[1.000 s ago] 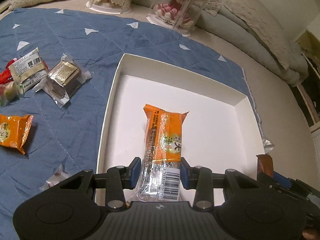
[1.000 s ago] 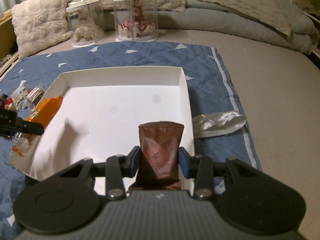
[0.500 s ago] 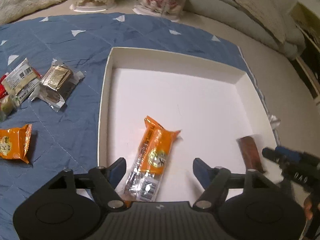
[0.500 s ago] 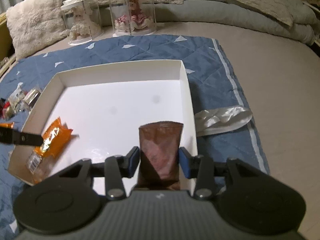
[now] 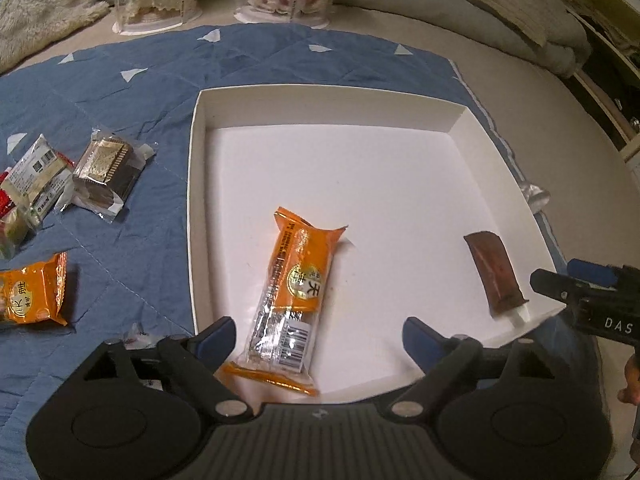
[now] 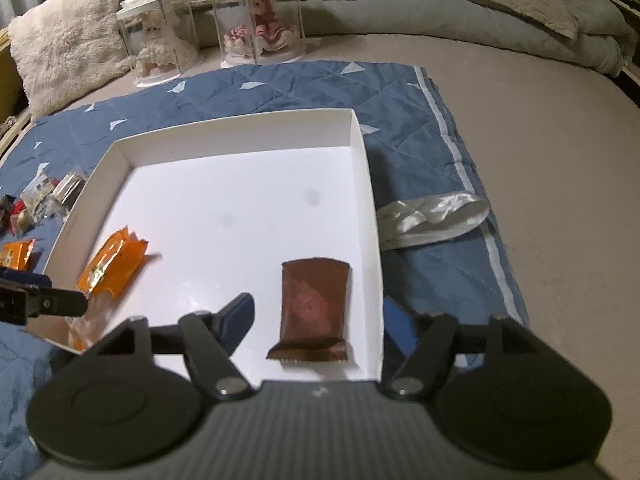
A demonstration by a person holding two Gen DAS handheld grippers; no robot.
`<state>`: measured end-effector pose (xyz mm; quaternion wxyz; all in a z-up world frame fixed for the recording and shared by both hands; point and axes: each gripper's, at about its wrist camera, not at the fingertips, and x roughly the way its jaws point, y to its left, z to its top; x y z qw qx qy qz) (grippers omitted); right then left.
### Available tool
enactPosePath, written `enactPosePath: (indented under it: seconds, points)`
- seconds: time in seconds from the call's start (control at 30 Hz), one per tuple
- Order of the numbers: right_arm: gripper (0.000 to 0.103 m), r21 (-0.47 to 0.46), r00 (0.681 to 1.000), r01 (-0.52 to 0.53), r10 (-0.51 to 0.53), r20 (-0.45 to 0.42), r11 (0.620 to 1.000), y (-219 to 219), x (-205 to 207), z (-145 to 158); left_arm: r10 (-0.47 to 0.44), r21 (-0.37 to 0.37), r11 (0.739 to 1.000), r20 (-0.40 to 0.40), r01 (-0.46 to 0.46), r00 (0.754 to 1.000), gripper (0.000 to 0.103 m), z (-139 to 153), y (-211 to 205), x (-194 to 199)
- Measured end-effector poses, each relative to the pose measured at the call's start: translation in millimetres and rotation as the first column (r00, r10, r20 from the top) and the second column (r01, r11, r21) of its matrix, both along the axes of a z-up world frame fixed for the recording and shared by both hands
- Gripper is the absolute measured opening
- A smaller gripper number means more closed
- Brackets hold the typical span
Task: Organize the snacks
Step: 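Open the left tool to drop the orange bag while the right tool releases the brown packet, then move both tools back from the tray toward the snack pile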
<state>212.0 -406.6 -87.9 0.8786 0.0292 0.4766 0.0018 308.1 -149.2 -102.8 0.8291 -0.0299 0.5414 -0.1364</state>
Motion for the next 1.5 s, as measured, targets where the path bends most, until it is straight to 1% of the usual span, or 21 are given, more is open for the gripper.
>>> enactPosePath:
  seconds: [0.07,0.1,0.13,0.17,0.23,0.53,0.77,1.03,1.07,1.3,1.5]
  points:
    - [0.088,-0.012,1.000,-0.002,0.002,0.007,1.000,1.4,-3.1,2.2,-0.009,-0.001,1.000,0.003,0.009,1.000,0.100,2.1,-0.3,-3.1]
    - [0.091,-0.014,1.000,-0.004,0.004,0.012,1.000,1.9,-5.4,3.4,-0.014,-0.001,1.000,0.007,0.014,1.000,0.100,3.2,0.0,-4.8]
    - [0.097,-0.013,1.000,-0.003,0.003,0.017,1.000,2.5,-7.3,4.6,-0.016,0.001,1.000,0.010,0.016,1.000,0.101,4.4,-0.1,-6.3]
    - [0.101,-0.010,1.000,-0.006,0.006,0.019,1.000,3.1,-8.7,5.7,-0.019,0.005,1.000,0.014,0.019,1.000,0.102,5.7,0.7,-8.0]
    - [0.102,-0.016,1.000,-0.012,0.013,0.021,1.000,5.1,-11.4,7.9,-0.024,0.010,1.000,0.024,0.024,0.999,0.103,7.8,2.4,-10.4]
    - [0.103,-0.041,0.999,-0.016,0.018,0.032,0.999,17.4,-22.8,20.3,-0.013,0.006,1.000,0.046,0.013,0.999,0.103,16.8,13.2,-19.3]
    - [0.103,-0.056,0.998,-0.002,0.005,0.055,0.998,28.4,-24.7,27.2,0.010,0.002,1.000,0.061,-0.010,0.998,0.103,24.8,35.4,-25.4]
    - [0.103,-0.058,0.997,-0.041,0.045,0.064,0.997,51.6,-16.5,28.8,0.067,0.016,0.998,0.073,-0.069,0.995,0.103,29.4,77.7,-28.7]
    - [0.103,-0.050,0.996,-0.061,0.065,0.069,0.997,55.1,-15.6,29.0,0.076,0.018,0.997,0.075,-0.078,0.994,0.103,30.0,84.3,-29.0]
    - [0.103,-0.023,0.990,-0.109,0.111,0.084,0.994,82.3,-6.4,31.1,0.122,0.036,0.991,0.085,-0.125,0.989,0.103,33.2,124.6,-30.7]
    - [0.103,0.009,0.984,-0.148,0.146,0.098,0.989,116.1,-3.3,36.0,0.152,0.053,0.986,0.088,-0.157,0.984,0.103,35.1,161.5,-33.9]
